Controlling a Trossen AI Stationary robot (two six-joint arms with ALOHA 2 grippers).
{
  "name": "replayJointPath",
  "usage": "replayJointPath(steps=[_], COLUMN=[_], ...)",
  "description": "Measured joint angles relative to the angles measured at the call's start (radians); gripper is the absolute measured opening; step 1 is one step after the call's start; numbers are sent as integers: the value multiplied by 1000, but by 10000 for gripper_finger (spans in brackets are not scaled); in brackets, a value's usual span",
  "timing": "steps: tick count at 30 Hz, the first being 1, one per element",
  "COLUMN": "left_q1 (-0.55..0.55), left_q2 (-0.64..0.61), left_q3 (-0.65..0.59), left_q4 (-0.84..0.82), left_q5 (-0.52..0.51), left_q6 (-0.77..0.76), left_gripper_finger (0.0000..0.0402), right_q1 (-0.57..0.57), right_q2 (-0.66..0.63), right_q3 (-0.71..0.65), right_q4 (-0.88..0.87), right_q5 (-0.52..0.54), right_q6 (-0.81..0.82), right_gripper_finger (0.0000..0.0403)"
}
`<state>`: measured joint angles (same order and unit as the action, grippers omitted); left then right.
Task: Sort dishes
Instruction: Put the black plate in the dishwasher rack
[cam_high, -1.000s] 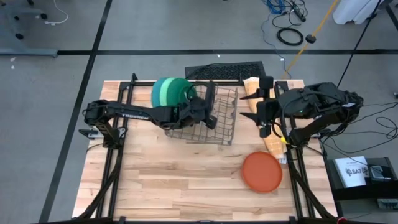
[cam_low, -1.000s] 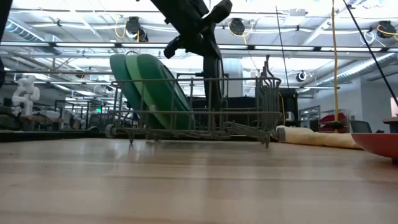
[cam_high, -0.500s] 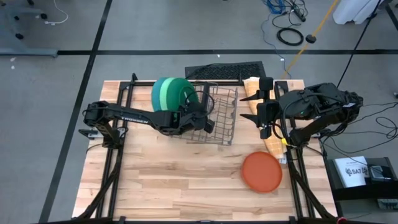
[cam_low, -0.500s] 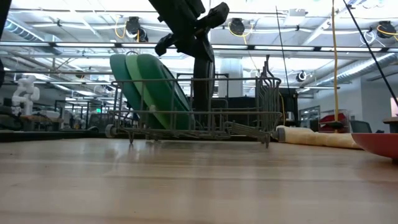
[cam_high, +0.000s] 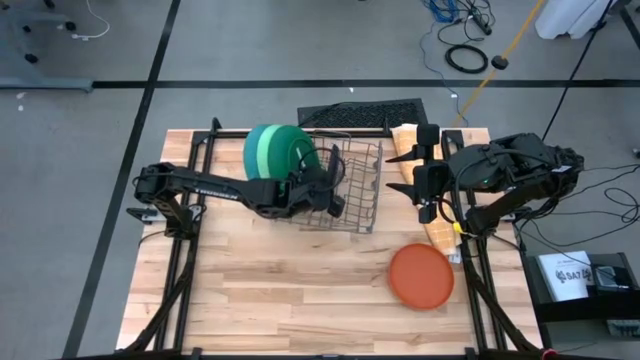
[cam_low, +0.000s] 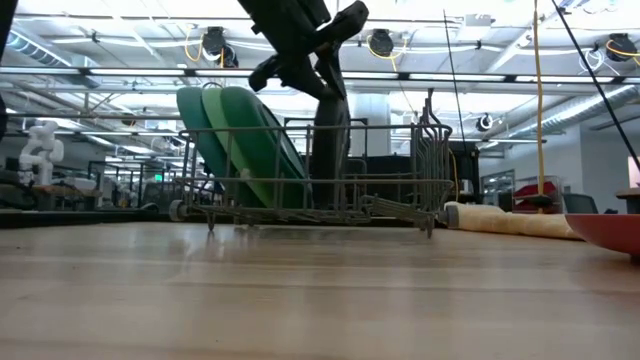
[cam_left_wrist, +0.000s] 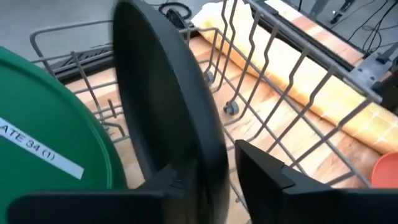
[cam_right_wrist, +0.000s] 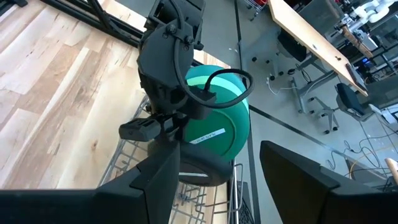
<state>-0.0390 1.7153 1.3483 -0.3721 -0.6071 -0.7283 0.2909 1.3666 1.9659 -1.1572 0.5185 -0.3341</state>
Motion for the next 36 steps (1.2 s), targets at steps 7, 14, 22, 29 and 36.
replayJointPath(steps=[7,14,22,29,36], left_q1=[-10,-10,-16,-62,-157], left_q2=[-1,-34,-73,-196,-352], left_q3=[0,0,2,2,2], left_q4=[-31,-34,-26,-6,-27], left_q5=[0,-42,-86,-121,-243], left_q6=[-24,49,172,382,589], left_gripper_finger=[166,184,185,185,185], right_q1=[0,0,0,-24,-129], right_q2=[0,0,1,2,4], right_q3=[0,0,-18,-212,-508], right_q4=[-8,-18,-46,73,411], right_q5=[0,-1,0,-58,-110], right_q6=[0,11,45,53,115], right_gripper_finger=[215,215,215,214,174])
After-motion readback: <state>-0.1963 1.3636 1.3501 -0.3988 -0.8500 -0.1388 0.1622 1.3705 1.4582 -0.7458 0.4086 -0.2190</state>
